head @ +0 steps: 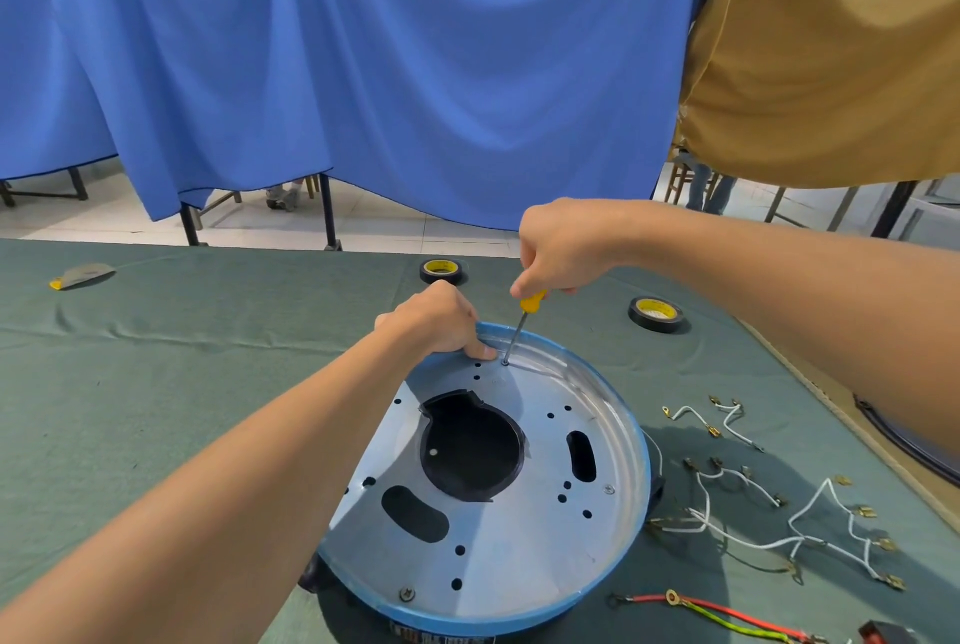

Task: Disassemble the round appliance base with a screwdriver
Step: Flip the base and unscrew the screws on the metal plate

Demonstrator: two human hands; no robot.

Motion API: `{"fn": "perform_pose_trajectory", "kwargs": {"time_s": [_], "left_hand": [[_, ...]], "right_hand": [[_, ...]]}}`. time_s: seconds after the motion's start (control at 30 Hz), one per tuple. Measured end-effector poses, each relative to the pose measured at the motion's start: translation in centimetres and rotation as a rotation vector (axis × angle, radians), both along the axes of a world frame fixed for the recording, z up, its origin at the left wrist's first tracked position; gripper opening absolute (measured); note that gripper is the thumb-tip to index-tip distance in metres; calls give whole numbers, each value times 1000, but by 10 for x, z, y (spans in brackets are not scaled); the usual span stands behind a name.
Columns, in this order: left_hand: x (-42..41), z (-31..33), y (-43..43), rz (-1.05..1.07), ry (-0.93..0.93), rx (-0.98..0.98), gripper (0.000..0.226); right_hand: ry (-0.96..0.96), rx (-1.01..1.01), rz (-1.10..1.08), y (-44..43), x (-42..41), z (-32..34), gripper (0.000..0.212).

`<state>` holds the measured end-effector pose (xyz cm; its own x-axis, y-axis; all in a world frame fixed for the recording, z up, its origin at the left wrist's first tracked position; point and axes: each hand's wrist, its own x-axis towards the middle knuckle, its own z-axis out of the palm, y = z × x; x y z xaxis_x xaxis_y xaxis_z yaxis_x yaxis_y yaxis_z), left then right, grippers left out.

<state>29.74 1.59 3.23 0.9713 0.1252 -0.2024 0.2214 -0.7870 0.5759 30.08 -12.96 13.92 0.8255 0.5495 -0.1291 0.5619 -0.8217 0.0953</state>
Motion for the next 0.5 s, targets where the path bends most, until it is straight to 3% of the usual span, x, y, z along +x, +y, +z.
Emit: {"fn": "perform_pose_trajectory", "kwargs": {"time_s": [0.1, 0.17, 0.27, 0.33, 0.5], "left_hand": [[0, 0, 0, 1, -5, -2, 42], [0, 0, 0, 2, -3, -4, 42], [-1, 0, 0, -6, -5, -4, 41], [-2, 1, 0, -9, -8, -1, 40], [-2, 0, 0, -15, -11, -7, 39]], "right_hand": [[24, 56, 50, -1, -4, 3, 10], [59, 81, 58, -2, -4, 3, 9], [-6, 30, 9, -1, -1, -3, 47], [-85, 34, 15, 1, 0, -6, 53], [-29, 82, 52, 2, -3, -2, 17]]}}
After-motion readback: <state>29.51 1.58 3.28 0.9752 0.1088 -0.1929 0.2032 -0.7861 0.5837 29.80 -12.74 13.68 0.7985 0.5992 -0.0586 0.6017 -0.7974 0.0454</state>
